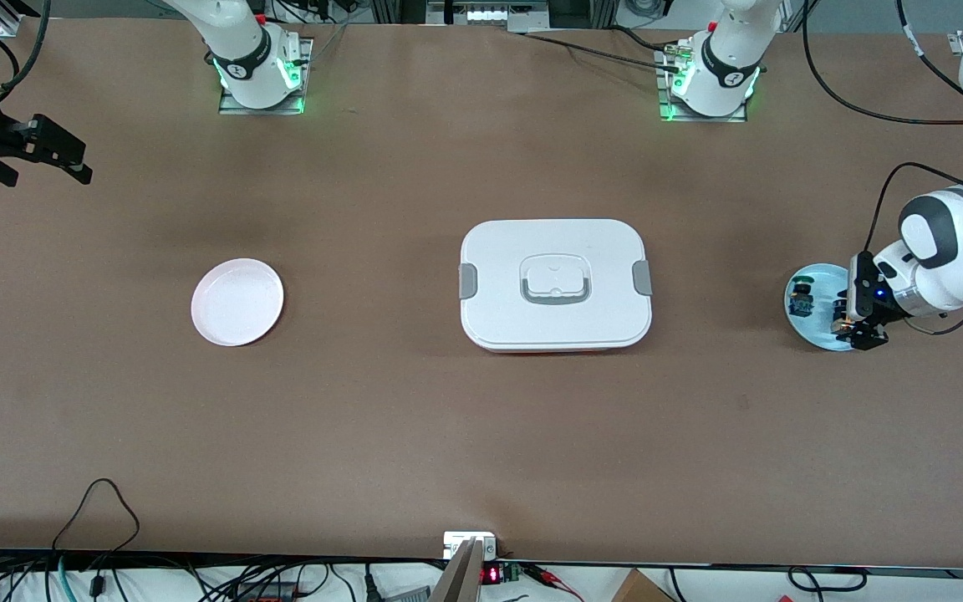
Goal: Transfer orange switch to right arm and place
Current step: 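Lower the left gripper onto the orange switch and close it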
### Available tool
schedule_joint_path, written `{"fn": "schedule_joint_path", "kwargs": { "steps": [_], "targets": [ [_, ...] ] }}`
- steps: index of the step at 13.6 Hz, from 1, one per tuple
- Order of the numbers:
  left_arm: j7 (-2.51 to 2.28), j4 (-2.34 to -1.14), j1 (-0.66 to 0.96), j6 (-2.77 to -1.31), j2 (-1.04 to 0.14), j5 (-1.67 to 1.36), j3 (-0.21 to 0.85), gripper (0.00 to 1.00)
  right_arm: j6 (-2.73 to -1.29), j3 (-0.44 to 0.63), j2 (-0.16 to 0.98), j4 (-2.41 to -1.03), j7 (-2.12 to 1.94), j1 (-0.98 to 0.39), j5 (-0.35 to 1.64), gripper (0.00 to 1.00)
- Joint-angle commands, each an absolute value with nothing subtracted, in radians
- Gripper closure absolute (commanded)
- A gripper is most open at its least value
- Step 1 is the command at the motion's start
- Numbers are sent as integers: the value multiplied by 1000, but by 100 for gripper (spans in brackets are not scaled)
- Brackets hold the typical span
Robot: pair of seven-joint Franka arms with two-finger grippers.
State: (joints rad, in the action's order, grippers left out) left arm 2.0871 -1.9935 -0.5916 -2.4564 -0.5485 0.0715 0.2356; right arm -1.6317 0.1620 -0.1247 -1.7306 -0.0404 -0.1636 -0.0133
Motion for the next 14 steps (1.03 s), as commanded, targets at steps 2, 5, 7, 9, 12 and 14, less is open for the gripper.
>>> {"fn": "schedule_joint_path", "kwargs": {
  "steps": [2,5,7,9,12,14],
  "targets": [
    [2132,-1971,-604,-2462,-563,77,250,44,-1618,164,-123,-1718,-28,-164,-11,0],
    [2140,-1959,-604,-2464,-572,78,250,63,-1618,164,-123,-1720,-28,-164,-11,0],
    [2154,-1957,-606,-2467,-574,77,252,86,-1618,164,-123,-1718,-28,-164,-11,0],
    [2158,-1942,-606,-2462,-574,75,252,93,-1618,164,-123,-1718,-28,-164,-11,0],
    [2154,-1941,-617,-2453,-568,74,262,100,-1620,164,-123,-1717,-28,-164,-11,0],
    [2148,-1937,-621,-2432,-543,74,275,100,-1620,164,-123,-1715,-28,-164,-11,0]
  ]
}}
